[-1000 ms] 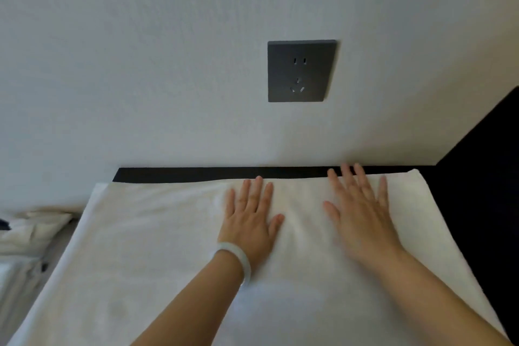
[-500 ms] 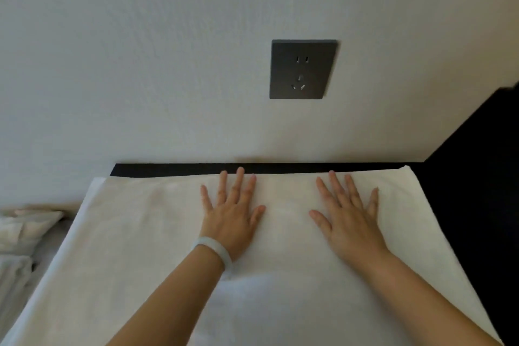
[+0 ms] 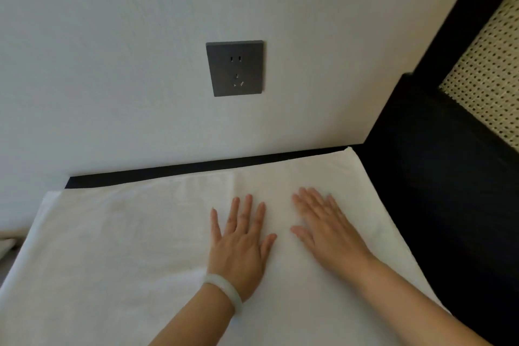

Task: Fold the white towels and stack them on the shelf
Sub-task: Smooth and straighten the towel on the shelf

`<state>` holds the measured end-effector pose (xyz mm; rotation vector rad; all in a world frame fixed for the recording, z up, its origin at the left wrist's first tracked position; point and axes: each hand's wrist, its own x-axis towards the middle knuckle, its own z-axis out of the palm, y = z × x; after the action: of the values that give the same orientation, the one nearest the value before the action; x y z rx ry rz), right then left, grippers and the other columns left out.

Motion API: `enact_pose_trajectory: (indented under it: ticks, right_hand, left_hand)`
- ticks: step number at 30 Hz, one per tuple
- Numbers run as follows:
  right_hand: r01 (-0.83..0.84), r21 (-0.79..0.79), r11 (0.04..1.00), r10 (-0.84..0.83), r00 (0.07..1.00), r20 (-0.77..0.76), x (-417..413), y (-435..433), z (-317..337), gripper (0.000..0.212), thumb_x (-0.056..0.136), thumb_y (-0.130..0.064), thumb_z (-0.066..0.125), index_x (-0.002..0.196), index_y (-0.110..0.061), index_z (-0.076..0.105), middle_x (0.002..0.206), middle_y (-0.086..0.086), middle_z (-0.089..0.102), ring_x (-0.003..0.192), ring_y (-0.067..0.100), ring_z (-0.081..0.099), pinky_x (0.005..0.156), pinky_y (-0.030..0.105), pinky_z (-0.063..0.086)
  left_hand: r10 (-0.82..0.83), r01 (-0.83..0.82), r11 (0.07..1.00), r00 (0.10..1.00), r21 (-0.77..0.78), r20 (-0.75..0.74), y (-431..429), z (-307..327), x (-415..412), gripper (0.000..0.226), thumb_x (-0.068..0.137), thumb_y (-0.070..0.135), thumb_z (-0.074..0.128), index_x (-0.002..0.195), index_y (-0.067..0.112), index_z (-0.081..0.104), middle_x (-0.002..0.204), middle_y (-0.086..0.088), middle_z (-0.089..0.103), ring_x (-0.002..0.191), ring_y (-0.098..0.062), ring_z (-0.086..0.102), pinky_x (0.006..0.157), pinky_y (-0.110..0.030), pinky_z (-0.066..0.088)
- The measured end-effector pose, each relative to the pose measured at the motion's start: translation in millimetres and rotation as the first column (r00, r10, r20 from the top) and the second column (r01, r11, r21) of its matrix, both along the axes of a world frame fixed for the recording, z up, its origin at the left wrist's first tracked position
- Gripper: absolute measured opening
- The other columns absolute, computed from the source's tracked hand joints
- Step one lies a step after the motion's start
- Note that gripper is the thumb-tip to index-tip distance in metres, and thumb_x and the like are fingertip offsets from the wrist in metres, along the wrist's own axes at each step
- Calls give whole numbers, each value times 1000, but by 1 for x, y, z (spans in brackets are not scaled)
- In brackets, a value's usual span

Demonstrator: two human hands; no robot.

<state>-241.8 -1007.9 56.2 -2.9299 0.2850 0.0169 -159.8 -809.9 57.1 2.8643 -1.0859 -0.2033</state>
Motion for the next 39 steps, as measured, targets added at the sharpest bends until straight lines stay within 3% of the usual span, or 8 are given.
enact_pose_trajectory:
  ticks: [2,6,12,16,25,29,32,39]
  right_hand:
    - [52,-54,997,-52,999,0,-34,-5,-8,66,101,-54,15,159,-23,9,166,-4,1,150,7,-11,122,31,-12]
    - [459,-171,872,-477,876,-77,-51,-40,3,65,105,-48,13,158,-15,-4,167,1,-9,152,14,-13,123,41,-11]
    - [8,4,1000,-8,1000,-21,-66,49,-8,69,98,-56,9,159,-25,4,163,-6,-9,153,12,-9,120,33,-14]
    - [249,-18,968,-249,968,-40,-98,11,-13,66,100,-56,7,157,-29,-12,161,-11,-22,148,4,-23,120,29,-18]
    - [435,-9,900,-433,894,-117,-166,-29,-9,66,98,-58,2,152,-31,-23,161,-10,-26,146,2,-20,119,28,-16]
    - [531,86,843,-524,847,-90,-154,-29,2,71,103,-52,30,160,-23,1,165,0,11,150,18,14,121,35,11]
    - [669,233,706,-655,742,-146,-138,-43,21,59,100,-42,49,150,-12,36,142,10,39,121,28,44,97,39,38]
    - [691,548,472,-628,699,-341,-125,-68,47,38,97,-45,56,120,-14,53,109,4,61,91,18,58,73,36,45]
  left_hand:
    - [-14,13,999,1000,-35,-7,10,-4,-17,67,96,58,3,155,30,14,163,-1,12,150,-27,7,115,-57,4]
    - [27,-27,1000,1000,-3,3,11,-13,-15,62,94,56,-6,150,35,-23,160,6,-26,145,-20,-29,117,-55,-14]
    - [-27,28,1000,997,-12,69,10,-12,-45,60,93,48,-9,146,31,-31,159,2,-29,144,-23,-31,115,-53,-20]
    - [-23,24,999,999,-42,21,13,-17,-66,59,95,52,-7,147,36,-29,157,7,-31,143,-17,-33,116,-50,-21]
    - [-47,46,998,999,-53,-19,15,-8,-63,58,99,51,3,147,36,-27,160,4,-26,144,-17,-30,119,-50,-14]
    - [-32,32,997,999,-63,8,30,-8,-81,65,85,60,-15,145,38,-29,155,6,-34,142,-22,-34,114,-51,-22]
    - [-11,11,1000,1000,-16,2,38,-13,-93,61,88,60,-14,142,39,-33,154,5,-36,139,-22,-38,115,-54,-21]
    - [-13,13,1000,1000,-5,12,37,-14,-91,59,96,56,-1,143,37,-33,155,4,-35,141,-21,-35,116,-56,-16]
